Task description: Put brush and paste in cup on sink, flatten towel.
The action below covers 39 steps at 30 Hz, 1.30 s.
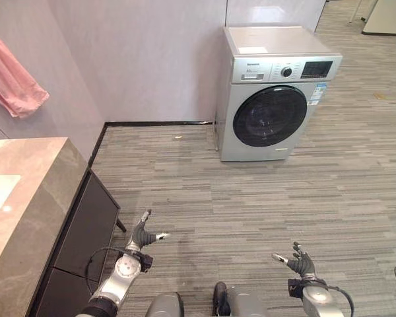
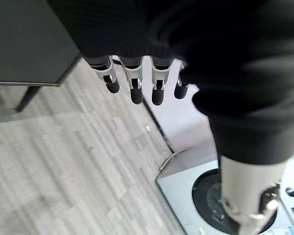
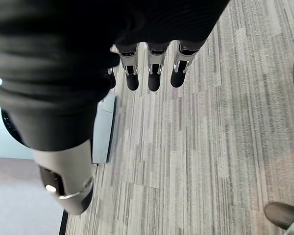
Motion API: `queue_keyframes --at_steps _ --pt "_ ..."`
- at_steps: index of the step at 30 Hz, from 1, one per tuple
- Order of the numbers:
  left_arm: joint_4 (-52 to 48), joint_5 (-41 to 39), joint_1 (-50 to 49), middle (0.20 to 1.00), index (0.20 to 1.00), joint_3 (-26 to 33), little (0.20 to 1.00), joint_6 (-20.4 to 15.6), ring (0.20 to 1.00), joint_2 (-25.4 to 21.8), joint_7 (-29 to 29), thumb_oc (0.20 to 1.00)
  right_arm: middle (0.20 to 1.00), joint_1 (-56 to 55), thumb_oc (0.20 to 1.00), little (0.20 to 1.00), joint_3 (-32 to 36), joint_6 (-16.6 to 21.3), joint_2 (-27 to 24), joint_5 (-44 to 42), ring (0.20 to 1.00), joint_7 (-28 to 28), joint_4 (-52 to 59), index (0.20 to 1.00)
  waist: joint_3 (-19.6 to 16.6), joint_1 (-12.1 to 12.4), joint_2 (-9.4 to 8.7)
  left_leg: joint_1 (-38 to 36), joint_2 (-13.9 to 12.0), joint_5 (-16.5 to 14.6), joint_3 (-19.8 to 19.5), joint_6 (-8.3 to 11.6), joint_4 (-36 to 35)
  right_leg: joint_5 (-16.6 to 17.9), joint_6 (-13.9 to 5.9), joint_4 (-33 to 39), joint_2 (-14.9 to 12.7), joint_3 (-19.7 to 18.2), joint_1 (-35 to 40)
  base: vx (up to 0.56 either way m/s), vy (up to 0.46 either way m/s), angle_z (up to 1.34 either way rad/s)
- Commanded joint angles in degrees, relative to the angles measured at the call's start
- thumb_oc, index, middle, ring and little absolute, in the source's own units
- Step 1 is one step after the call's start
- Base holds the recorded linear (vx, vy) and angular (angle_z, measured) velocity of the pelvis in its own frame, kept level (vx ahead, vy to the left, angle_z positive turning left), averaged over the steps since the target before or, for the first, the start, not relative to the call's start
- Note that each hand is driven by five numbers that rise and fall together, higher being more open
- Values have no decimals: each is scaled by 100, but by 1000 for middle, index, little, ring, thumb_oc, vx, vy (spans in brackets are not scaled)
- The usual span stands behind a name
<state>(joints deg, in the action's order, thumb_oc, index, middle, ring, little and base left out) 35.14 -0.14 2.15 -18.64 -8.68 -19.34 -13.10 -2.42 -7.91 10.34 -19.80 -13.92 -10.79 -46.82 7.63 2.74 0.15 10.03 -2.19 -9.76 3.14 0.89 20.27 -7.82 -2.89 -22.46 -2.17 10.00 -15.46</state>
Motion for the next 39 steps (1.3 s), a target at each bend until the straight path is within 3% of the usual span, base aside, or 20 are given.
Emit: queue_keyframes --at_steps 1,4,5,6,7,11,13,17,22,24,26,28,29,32,33,34,36,37,38,39 --pt "340 -115 121 1000 1000 112 1000 -135 1000 76 101 1000 1000 290 1000 1000 116 130 -117 -239 1000 156 -508 1000 -82 162 -42 -111 447 202 309 -173 54 136 -290 105 -122 -403 712 29 156 4" --pt "752 28 26 1000 1000 81 1000 -31 1000 170 151 1000 1000 425 1000 1000 181 3 -85 -271 1000 137 -943 1000 -68 197 12 -260 542 130 305 -271 -53 123 -359 -22 -167 -471 706 70 156 2" --pt "607 -87 -130 1000 1000 213 1000 -6 1000 167 174 1000 1000 372 1000 1000 539 117 87 -1350 1000 344 -749 1000 -34 153 76 -406 626 64 311 -376 -96 369 -519 -482 -263 -576 511 111 235 -1" --pt "601 -88 -135 1000 1000 212 1000 -3 1000 165 176 1000 1000 367 1000 1000 538 117 85 -1358 1000 349 -748 1000 -36 159 72 -406 631 62 318 -379 -96 361 -523 -499 -267 -585 502 81 202 -7" --pt "517 -154 -219 1000 1000 269 1000 -2 1000 137 226 1000 1000 288 1000 1000 657 175 115 -1644 1000 433 -559 1000 10 106 81 -474 686 13 320 -439 -104 617 -608 -755 -315 -660 393 45 114 -14" --pt "440 -163 -317 1000 1000 263 1000 20 1000 115 307 1000 1000 207 1000 1000 818 226 103 -1855 1000 442 -458 1000 101 10 151 -755 756 -59 356 -568 -229 790 -552 -1340 -416 -539 55 105 131 2" --pt "607 -132 -251 1000 1000 230 1000 41 1000 130 290 1000 1000 223 1000 1000 783 238 78 -1792 1000 430 -518 1000 69 -71 123 -827 781 -24 270 -555 -330 676 -486 -1150 -161 -617 -121 161 43 -6" --pt "866 -293 -144 1000 1000 309 1000 24 1000 183 229 1000 1000 304 1000 1000 644 219 46 -1710 1000 419 -632 1000 101 -96 59 -845 799 -144 282 -561 -314 657 -408 -834 -103 -457 -568 152 0 -5" --pt "1327 -225 -34 1000 1000 354 1000 72 1000 270 222 1000 1000 166 1000 1000 517 73 23 -1385 1000 448 -840 1000 67 -260 -99 -1542 823 -233 -22 -374 -703 1274 -502 435 -123 -233 -1026 378 -93 21" --pt "1316 -209 -82 1000 1000 337 1000 93 1000 258 271 1000 1000 14 1000 1000 521 40 11 -1368 1000 515 -867 1000 -47 -314 -124 -1702 722 -94 -199 -202 -649 1287 -428 664 14 -381 -850 430 -200 36" --pt "1533 -191 -121 1000 1000 334 1000 116 1000 293 320 1000 1000 -53 1000 1000 438 38 -10 -1447 1000 607 -789 1000 -103 -361 -159 -1496 581 315 -224 19 15 1282 -248 812 265 -509 -462 403 -255 71" --pt "1865 -116 -47 1000 1000 374 1000 156 1000 284 312 1000 1000 -152 1000 1000 358 37 -75 -1373 1000 669 -588 1000 -103 -373 -260 -978 238 1308 -166 340 1338 1176 -38 1070 359 -374 -18 376 -402 82" --pt "1970 -90 147 1000 1000 326 1000 178 1000 230 314 1000 1000 -211 1000 1000 345 58 -118 -1477 1000 634 -470 1000 154 -270 -470 -240 16 1616 65 321 2361 1030 219 1138 249 -303 268 231 -363 72" --pt "1972 -34 302 1000 1000 259 1000 172 1000 198 255 1000 1000 -127 1000 1000 262 36 -165 -1368 1000 607 -676 1000 241 -124 -492 308 -89 1421 278 266 2486 841 293 1299 326 -216 559 236 -234 53" --pt "1953 -47 312 1000 1000 272 1000 174 1000 186 217 1000 1000 -126 1000 1000 217 -2 -205 -1162 1000 546 -724 1000 250 -54 -473 549 -34 1242 393 226 2111 800 256 1428 314 -170 722 425 -105 20" --pt "1836 -175 267 1000 1000 406 1000 125 1000 141 204 1000 1000 -125 1000 1000 154 -88 -259 -666 1000 483 -824 1000 203 48 -487 807 -223 1196 907 199 835 700 121 1618 244 -7 1035 428 -103 38" --pt "1906 -171 285 1000 1000 440 1000 119 1000 127 172 1000 1000 -130 1000 1000 127 -84 -262 -574 1000 448 -787 1000 201 74 -479 850 -182 1220 980 169 328 640 91 1633 261 -29 1115 334 -13 55" --pt "1933 -145 267 1000 1000 518 1000 104 1000 85 127 1000 1000 -109 1000 1000 83 -79 -265 -530 1000 457 -787 1000 169 159 -428 989 -106 1411 921 165 -364 561 55 1698 347 -90 1248 248 38 24" --pt "1933 -144 266 1000 1000 519 1000 104 1000 85 127 1000 1000 -109 1000 1000 82 -79 -265 -530 1000 456 -787 1000 177 159 -437 960 -93 1425 928 163 -396 557 51 1698 336 -93 1260 635 58 -21" --pt "2155 -111 205 1000 1000 687 1000 86 1000 83 73 1000 1000 -186 1000 1000 67 -54 -211 -429 1000 489 -810 1000 109 311 -337 1033 -230 2087 944 335 -1709 343 21 1837 535 -233 1760 489 37 -38"
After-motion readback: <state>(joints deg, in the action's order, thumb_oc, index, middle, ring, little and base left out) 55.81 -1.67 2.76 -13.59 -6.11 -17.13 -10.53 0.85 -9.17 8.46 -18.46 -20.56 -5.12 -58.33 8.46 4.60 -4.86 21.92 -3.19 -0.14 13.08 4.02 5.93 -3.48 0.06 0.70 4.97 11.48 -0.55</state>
